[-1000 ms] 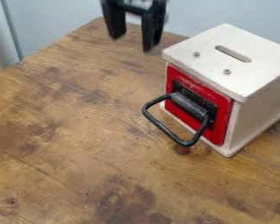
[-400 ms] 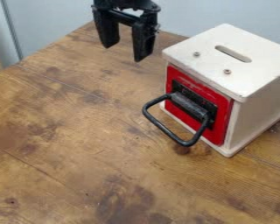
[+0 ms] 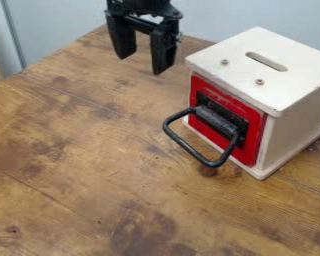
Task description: Close the drawer
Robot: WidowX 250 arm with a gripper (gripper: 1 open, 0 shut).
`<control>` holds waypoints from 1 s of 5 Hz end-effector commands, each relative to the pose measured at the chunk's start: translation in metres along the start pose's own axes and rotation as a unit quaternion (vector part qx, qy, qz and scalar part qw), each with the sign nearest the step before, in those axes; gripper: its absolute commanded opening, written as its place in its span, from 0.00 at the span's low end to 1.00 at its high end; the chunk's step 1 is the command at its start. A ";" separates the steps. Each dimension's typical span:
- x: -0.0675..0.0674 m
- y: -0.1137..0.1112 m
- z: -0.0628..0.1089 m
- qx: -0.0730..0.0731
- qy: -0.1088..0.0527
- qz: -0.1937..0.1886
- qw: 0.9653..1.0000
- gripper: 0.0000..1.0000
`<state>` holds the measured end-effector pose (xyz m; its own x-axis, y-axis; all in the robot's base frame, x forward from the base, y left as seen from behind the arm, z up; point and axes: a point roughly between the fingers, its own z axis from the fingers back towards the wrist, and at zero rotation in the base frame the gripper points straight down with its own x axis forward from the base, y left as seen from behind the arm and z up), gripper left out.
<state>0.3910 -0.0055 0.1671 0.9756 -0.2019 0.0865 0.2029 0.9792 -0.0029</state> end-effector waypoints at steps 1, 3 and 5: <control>-0.003 -0.011 0.050 0.013 -0.062 -0.015 0.998 1.00; -0.003 -0.009 0.027 0.001 -0.036 -0.012 0.999 1.00; -0.004 -0.010 0.022 0.003 -0.029 -0.009 1.000 1.00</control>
<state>0.3837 -0.0119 0.1716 0.9729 -0.2103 0.0961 0.2117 0.9773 -0.0046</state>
